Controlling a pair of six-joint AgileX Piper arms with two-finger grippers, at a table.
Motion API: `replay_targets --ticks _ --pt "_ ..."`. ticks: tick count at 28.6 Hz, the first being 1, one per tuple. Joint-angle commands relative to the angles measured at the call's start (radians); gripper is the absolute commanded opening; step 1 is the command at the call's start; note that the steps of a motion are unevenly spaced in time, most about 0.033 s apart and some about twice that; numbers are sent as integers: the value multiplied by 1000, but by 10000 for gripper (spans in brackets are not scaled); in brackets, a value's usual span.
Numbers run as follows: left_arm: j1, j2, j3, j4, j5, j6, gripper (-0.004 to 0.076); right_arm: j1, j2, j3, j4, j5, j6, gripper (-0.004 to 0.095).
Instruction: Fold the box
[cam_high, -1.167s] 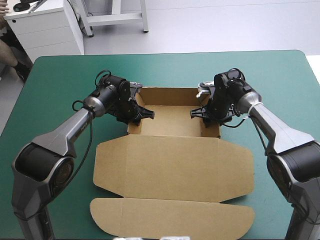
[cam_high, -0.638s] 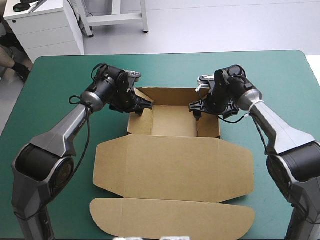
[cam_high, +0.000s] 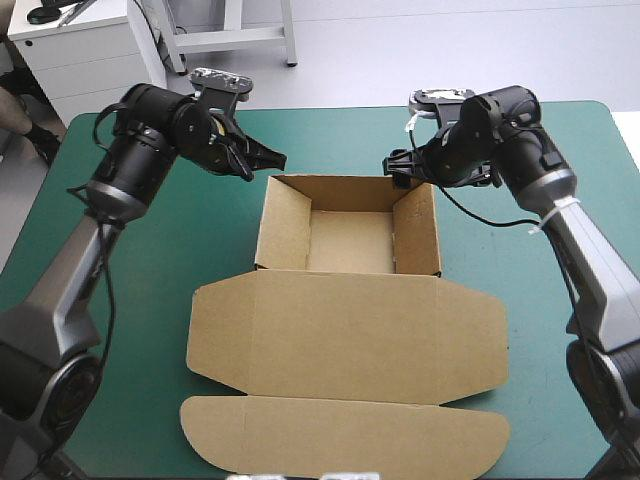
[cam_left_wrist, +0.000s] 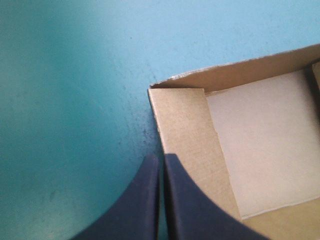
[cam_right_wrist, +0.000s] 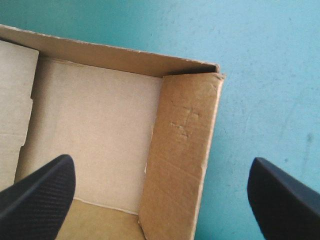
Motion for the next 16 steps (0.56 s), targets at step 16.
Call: replay_targets --ticks 16 --pt "-5 -776 685 -10 34 41 -9 -3 -34 164 -10 -66 -20 836"
